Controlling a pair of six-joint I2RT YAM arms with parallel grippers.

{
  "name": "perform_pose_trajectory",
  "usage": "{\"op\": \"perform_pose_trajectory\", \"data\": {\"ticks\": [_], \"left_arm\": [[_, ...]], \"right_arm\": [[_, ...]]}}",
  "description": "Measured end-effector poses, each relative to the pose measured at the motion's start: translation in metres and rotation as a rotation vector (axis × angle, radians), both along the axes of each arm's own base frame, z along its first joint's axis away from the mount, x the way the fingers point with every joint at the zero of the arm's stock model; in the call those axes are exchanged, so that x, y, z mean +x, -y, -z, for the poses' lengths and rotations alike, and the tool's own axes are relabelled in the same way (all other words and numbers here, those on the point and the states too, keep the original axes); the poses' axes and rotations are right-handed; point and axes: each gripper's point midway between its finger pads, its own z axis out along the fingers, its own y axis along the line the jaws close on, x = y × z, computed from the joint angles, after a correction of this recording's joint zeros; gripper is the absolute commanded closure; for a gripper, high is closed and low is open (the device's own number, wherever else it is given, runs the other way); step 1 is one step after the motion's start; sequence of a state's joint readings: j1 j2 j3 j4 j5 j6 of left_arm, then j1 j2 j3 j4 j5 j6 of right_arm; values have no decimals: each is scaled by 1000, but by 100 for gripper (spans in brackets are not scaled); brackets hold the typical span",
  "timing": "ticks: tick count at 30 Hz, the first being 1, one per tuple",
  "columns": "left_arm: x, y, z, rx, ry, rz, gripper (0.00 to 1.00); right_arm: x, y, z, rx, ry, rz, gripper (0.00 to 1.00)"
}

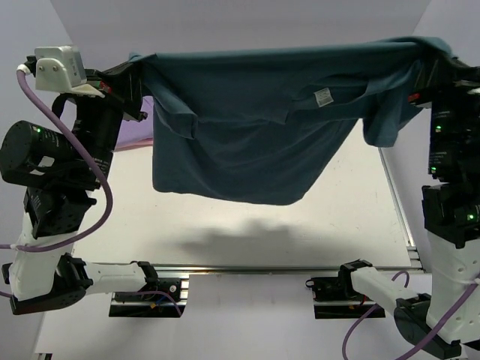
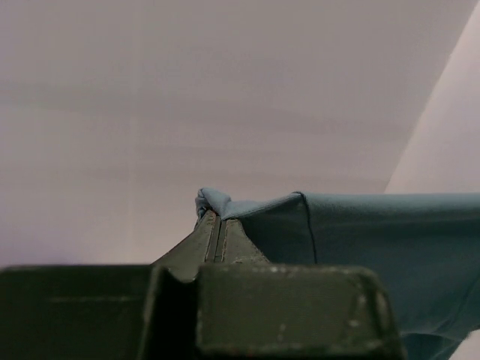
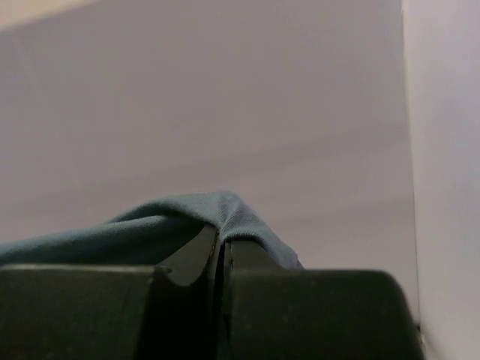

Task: Fold and stack the t-shirts
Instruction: Flatten out the tshirt

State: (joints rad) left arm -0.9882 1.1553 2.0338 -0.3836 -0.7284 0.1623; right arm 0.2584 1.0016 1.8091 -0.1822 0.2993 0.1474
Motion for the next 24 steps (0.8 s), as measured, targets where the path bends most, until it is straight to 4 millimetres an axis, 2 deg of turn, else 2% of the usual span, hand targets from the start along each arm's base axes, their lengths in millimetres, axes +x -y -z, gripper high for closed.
{"op": "perform_pose_trajectory", "data": {"ticks": [7, 10, 12, 15, 19, 22, 24], "left_arm": [[4, 13, 7, 67, 6, 15, 100], [15, 22, 12, 88, -1, -14, 100], [27, 32, 22, 120, -12, -48, 100], [50, 53, 42, 177, -49, -101, 100], [98, 95, 88, 298, -121, -186, 100], [151, 123, 140, 410, -199, -258, 100], [193, 130, 181, 484, -265, -304, 100]], "right_arm": [[-33, 10, -39, -10, 162, 31, 100], [-28, 12, -44, -12, 178, 55, 100], [-11, 11, -40, -19, 158, 74, 100], [32, 5, -23, -27, 95, 100, 100], [112, -11, 32, -61, -63, 121, 100], [188, -31, 91, -111, -209, 114, 100], [235, -45, 138, -142, -314, 104, 100]]}}
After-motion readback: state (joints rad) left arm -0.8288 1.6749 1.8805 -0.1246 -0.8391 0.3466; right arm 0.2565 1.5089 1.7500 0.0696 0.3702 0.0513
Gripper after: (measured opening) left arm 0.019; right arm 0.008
